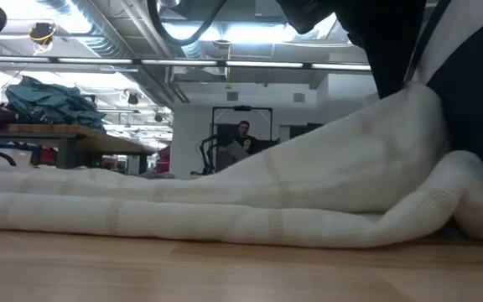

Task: Fold towel
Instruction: Fold the white towel

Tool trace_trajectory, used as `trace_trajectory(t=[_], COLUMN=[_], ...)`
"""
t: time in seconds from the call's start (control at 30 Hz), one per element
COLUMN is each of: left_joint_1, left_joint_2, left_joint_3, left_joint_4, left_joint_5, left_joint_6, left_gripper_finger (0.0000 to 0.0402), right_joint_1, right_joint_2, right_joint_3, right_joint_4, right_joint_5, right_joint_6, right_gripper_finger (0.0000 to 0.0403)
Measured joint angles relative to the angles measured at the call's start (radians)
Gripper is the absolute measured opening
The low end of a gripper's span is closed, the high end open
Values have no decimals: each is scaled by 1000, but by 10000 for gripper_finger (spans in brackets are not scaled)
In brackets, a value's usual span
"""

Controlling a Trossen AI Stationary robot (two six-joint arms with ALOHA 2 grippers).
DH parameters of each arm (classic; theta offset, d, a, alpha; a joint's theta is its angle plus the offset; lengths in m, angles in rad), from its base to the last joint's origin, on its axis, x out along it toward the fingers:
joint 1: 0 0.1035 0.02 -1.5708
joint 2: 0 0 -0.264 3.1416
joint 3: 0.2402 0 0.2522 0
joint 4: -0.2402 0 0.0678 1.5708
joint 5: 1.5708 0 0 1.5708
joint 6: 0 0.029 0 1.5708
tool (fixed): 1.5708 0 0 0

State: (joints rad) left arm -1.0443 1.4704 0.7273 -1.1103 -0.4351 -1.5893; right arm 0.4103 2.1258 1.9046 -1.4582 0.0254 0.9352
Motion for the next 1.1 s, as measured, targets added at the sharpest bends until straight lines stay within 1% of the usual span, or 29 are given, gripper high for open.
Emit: trace_trajectory(t=[0.1,0.23,0.37,0.5,0.67,0.93,1.03,1.1], left_joint_1=[0,0,0,0,0,0,0,0], left_joint_2=[0,0,0,0,0,0,0,0], left_joint_3=[0,0,0,0,0,0,6,21], left_joint_4=[0,0,0,0,-1,3,53,127], left_joint_5=[0,0,0,-18,-70,-74,-98,-134], left_joint_6=[-9,-12,-11,-15,-27,-27,-9,33], left_gripper_finger=[4,4,4,4,4,4,4,4], right_joint_1=[0,0,-1,-13,-39,-80,-84,-84], right_joint_2=[0,0,0,0,-1,-1,-1,-1], right_joint_3=[0,0,0,0,1,1,1,1], right_joint_4=[15,27,29,31,24,-96,-97,-82], right_joint_5=[-11,-44,-44,-36,-9,-18,1,-2], right_joint_6=[-1,-49,-53,-49,-51,-51,-82,-113], right_gripper_finger=[75,127,174,199,200,178,175,175])
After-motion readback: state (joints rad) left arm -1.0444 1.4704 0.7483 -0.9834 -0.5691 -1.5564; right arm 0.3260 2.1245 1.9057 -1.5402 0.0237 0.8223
